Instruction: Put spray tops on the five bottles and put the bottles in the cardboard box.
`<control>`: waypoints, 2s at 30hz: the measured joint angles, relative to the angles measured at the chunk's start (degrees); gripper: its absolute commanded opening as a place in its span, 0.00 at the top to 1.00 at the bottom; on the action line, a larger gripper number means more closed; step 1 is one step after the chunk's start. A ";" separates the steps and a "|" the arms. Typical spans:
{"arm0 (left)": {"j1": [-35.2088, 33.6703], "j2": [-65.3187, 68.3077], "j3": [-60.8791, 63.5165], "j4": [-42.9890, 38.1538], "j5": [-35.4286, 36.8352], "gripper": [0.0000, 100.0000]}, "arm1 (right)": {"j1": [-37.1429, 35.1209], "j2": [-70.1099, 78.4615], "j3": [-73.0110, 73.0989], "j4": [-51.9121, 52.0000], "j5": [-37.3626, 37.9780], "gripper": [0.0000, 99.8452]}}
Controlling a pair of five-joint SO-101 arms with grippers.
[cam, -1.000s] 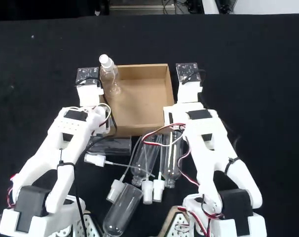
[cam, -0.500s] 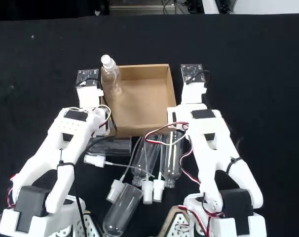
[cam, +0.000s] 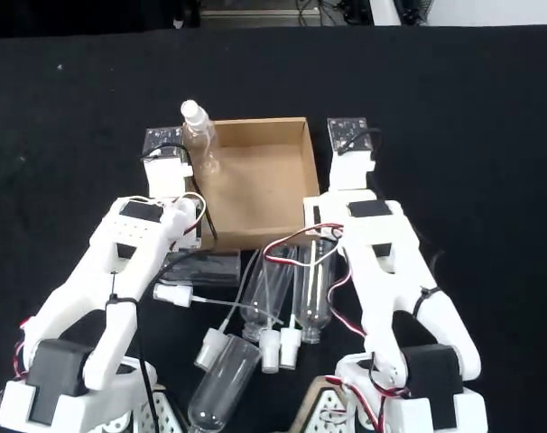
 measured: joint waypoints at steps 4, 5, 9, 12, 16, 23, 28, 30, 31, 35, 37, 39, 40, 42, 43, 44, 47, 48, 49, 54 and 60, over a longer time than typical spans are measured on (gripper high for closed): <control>0.00 0.00 0.00 0.18 0.00 0.94 | -0.09 0.00 0.00 0.00 0.00 0.99; 0.00 0.00 0.00 0.18 0.00 0.94 | -0.09 0.00 0.00 0.00 0.00 0.99; 0.00 0.00 0.00 0.35 0.00 0.94 | -0.09 0.00 0.00 0.00 0.00 0.99; 0.00 0.00 -0.18 2.46 0.00 0.94 | -0.09 0.00 0.00 0.00 0.00 0.99; 0.00 0.00 -0.79 3.69 0.00 0.94 | -0.09 0.00 0.00 0.00 0.00 0.99; 0.00 0.00 -0.88 4.04 0.00 0.94 | -2.20 0.00 0.00 2.20 -0.09 0.99; -0.35 0.00 -0.88 4.48 0.00 0.94 | -5.45 0.00 0.00 2.46 -0.09 0.99; -0.44 0.00 -0.79 4.57 0.00 0.94 | -5.54 0.00 0.00 2.46 -0.09 0.99; -0.44 0.00 -0.79 4.57 0.00 0.94 | -5.63 0.00 0.00 2.46 -0.09 0.99; -0.44 0.00 -0.79 4.57 0.00 0.94 | -5.63 0.00 0.00 2.46 -0.09 0.99; -0.44 0.00 -0.79 4.57 0.00 0.94 | -5.63 0.00 0.00 2.46 -0.09 0.99; -0.44 0.00 -0.79 4.57 0.00 0.94 | -5.63 0.00 0.00 2.46 -0.09 0.99; -0.44 0.00 -0.79 4.57 0.00 0.94 | -5.63 0.00 0.00 2.46 -0.09 0.99; -0.44 0.00 -0.79 4.57 0.00 0.94 | -5.63 0.00 0.00 2.46 -0.09 0.99; -0.44 0.00 -0.79 4.57 0.00 0.94 | -5.63 0.00 0.00 2.46 -0.09 0.99; -0.44 0.00 -0.79 4.57 0.00 0.94 | -5.63 0.00 0.00 2.46 -0.09 0.99; -0.44 0.00 -0.79 4.57 0.00 0.94 | -5.63 0.00 0.00 2.46 -0.09 0.99; -0.44 0.00 -0.79 4.57 0.00 0.94 | -5.45 0.00 0.00 2.46 -0.09 0.99; -0.44 0.00 -0.79 4.57 0.00 0.94 | -5.19 0.00 0.00 2.46 -0.09 0.99; -0.44 0.00 -0.79 4.57 0.00 0.94 | -4.57 0.00 0.00 3.60 -0.09 0.99; 0.44 0.00 -0.79 4.75 0.00 0.94 | -4.40 0.00 0.00 4.48 -0.09 0.99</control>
